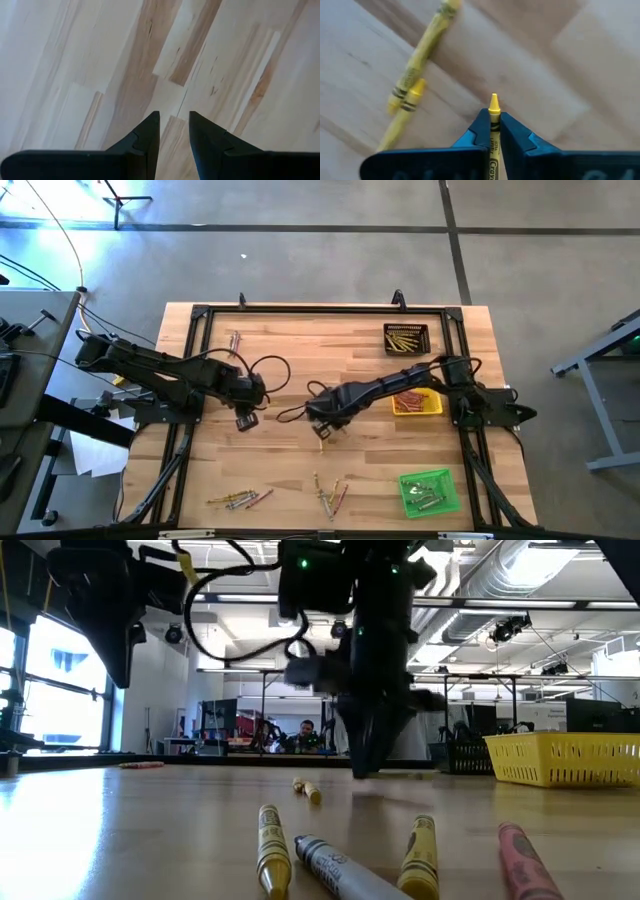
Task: Sort crayons
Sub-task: Put the yellow crayon into the black bin
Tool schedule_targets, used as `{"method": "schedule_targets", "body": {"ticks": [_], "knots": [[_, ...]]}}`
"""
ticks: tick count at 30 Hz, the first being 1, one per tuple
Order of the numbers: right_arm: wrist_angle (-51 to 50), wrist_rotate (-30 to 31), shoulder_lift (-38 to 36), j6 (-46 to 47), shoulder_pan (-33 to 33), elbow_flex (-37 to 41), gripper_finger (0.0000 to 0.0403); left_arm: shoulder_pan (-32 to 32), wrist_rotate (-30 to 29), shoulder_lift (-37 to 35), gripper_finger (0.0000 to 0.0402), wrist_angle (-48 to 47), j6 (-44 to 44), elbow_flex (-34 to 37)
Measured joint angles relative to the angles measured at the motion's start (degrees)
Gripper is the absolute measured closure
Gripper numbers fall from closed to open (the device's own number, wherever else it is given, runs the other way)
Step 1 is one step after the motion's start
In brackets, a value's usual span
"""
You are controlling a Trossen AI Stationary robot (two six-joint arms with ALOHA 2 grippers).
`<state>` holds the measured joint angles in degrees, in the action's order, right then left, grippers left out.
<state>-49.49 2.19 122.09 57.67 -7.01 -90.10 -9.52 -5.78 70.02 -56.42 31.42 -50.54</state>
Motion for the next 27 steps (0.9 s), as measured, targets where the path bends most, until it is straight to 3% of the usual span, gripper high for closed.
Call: {"method": "schedule_targets", "body": {"ticks": [4,13,21,27], "knots": [[-3.7,1.42,-4.46,-8.51,2.5,-1.34,0.0397,0.0,-1.39,0.0,0.0312,-0.98,3.14,0.0],[-22.69,2.67,-14.0,-31.18,10.3,-0.9,0.0392,-0.04,-2.69,0.02,0.0312,-1.51,5.04,0.0],[-19.2,3.76,-25.33,-45.45,27.57,6.17,0.0392,-1.4,-5.12,0.02,0.0312,-1.62,10.45,0.0],[-6.26,-0.8,-29.33,-51.66,42.95,16.97,0.0391,-1.66,-8.66,0.02,0.0312,-1.38,14.93,0.0]]}}
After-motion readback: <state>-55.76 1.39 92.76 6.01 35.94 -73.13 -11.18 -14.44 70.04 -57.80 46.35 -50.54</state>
